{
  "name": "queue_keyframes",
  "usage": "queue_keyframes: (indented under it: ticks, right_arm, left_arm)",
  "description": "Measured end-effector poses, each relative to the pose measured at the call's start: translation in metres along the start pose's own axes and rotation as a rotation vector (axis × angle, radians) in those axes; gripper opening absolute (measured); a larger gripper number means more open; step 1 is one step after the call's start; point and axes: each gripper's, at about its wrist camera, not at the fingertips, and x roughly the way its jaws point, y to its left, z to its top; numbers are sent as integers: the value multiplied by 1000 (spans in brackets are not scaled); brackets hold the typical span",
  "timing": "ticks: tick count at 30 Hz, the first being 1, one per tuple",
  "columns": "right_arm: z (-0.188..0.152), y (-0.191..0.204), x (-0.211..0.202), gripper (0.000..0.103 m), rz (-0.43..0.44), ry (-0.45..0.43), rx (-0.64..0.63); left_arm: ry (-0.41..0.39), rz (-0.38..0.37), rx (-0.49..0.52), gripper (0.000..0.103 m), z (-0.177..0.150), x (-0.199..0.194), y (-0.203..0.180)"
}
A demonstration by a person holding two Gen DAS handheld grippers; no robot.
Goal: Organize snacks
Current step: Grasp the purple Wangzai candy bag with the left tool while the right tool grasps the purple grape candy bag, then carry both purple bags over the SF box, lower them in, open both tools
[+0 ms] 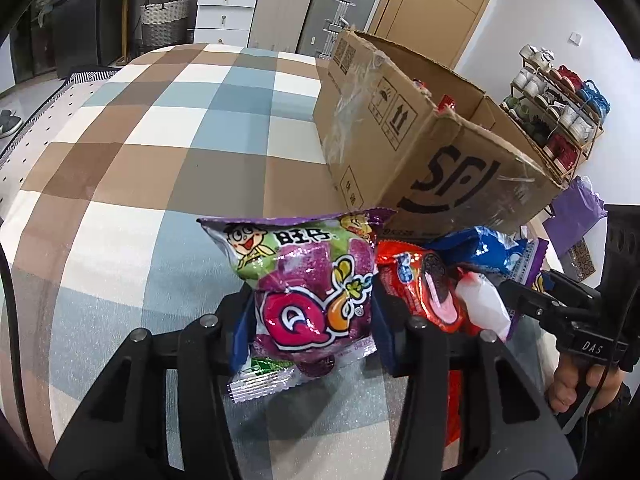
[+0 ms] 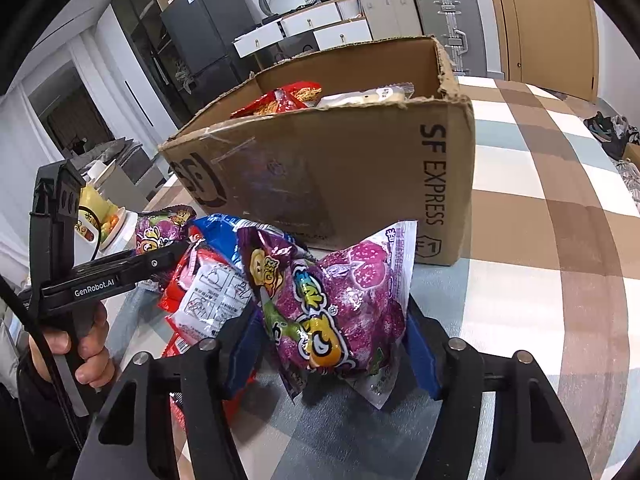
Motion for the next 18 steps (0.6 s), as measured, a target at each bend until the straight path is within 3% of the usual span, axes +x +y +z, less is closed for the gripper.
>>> queue_keyframes:
  ticks: [6,18]
  right_arm:
    - [-6,0,-5,57,17,-4,-3]
    - [-12,3,-32,57,-8,-61,-21]
  left_arm:
    - [-18,-3,-7,46,-4,-12,3]
    - [-83,-10,29,46,-5,-45,-9]
